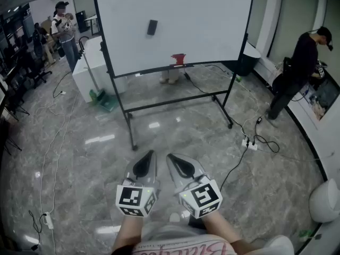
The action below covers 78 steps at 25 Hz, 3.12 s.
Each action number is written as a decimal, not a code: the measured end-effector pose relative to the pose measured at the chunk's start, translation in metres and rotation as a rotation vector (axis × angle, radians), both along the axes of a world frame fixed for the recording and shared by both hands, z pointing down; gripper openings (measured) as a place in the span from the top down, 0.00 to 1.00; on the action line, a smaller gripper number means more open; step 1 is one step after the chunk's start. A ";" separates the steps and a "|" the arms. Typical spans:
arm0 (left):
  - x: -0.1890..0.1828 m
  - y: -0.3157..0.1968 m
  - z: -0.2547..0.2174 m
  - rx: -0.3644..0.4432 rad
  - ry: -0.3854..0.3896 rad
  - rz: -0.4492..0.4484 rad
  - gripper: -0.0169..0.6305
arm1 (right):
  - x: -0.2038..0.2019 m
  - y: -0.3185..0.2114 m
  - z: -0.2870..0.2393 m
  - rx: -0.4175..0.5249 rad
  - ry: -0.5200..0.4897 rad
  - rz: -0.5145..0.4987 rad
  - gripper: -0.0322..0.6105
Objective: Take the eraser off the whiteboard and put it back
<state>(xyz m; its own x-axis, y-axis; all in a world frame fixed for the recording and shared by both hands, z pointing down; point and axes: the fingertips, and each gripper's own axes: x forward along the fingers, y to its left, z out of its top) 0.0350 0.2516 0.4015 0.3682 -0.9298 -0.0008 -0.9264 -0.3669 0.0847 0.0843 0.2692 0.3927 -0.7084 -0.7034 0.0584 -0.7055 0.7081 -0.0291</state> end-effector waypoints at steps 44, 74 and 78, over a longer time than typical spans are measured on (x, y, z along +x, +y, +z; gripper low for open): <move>-0.058 -0.155 -0.030 0.056 0.038 -0.002 0.97 | -0.053 -0.157 -0.024 0.059 0.020 0.014 0.95; -0.117 -0.406 -0.027 0.039 0.047 0.036 0.97 | -0.107 -0.426 -0.045 0.096 -0.009 0.117 0.95; -0.116 -0.450 -0.035 0.060 0.048 0.022 0.97 | -0.108 -0.474 -0.055 0.112 -0.013 0.101 0.95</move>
<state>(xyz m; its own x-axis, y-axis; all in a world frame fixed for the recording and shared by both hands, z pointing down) -0.0807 -0.1988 0.3670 0.3869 -0.9191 -0.0749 -0.9134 -0.3931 0.1060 -0.0240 -0.2052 0.3382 -0.6339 -0.7727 -0.0328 -0.7734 0.6329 0.0364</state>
